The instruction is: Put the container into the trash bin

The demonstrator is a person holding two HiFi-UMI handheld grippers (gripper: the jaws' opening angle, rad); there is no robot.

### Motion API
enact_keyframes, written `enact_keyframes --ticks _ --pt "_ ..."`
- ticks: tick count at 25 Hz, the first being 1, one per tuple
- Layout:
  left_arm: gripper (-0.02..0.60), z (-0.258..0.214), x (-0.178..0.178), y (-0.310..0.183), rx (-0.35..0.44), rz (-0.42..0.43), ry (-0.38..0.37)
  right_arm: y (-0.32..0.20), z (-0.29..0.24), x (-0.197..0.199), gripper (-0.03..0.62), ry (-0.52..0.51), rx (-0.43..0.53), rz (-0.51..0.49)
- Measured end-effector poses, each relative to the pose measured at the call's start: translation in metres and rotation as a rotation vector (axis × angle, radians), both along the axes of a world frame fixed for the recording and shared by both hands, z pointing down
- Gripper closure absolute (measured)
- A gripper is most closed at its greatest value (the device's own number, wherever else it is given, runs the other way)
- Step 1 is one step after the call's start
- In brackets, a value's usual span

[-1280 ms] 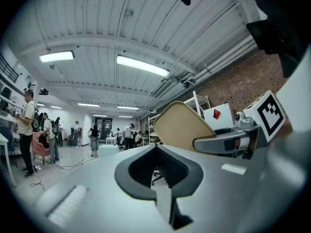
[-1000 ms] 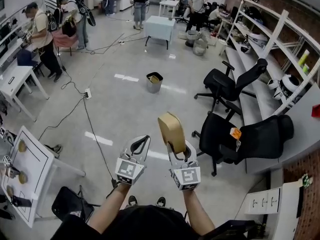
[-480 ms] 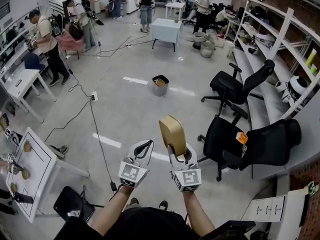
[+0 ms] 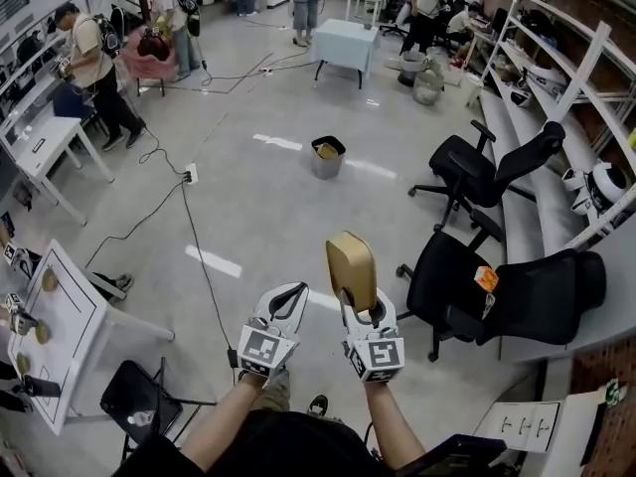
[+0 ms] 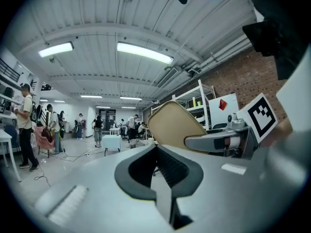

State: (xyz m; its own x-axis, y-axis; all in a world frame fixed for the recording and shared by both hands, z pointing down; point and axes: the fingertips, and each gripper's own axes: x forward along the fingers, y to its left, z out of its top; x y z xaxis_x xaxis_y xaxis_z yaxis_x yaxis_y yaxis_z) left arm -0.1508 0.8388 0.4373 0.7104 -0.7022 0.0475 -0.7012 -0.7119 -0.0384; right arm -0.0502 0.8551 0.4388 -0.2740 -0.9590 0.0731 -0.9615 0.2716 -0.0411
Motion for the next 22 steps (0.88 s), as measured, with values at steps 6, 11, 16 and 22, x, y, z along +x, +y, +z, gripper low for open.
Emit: enact_keyframes --ticks 6,11,16,22 --pt "0.578 0.0 -0.021 -0.074 -0.021 0.01 0.05 -0.066 -0.001 -0.011 0.398 0.024 -0.02 0.035" --pt "0.578 0.009 -0.047 -0.121 -0.017 0.037 0.061 -0.106 -0.002 -0.026 0.398 0.027 -0.021 0.079" --pt "0.578 0.019 -0.049 -0.164 -0.045 0.04 0.061 -0.147 0.007 -0.025 0.398 0.017 -0.042 0.095" --pt "0.578 0.036 -0.011 -0.23 -0.055 0.038 0.023 -0.216 0.028 0.015 0.398 -0.02 -0.054 0.097"
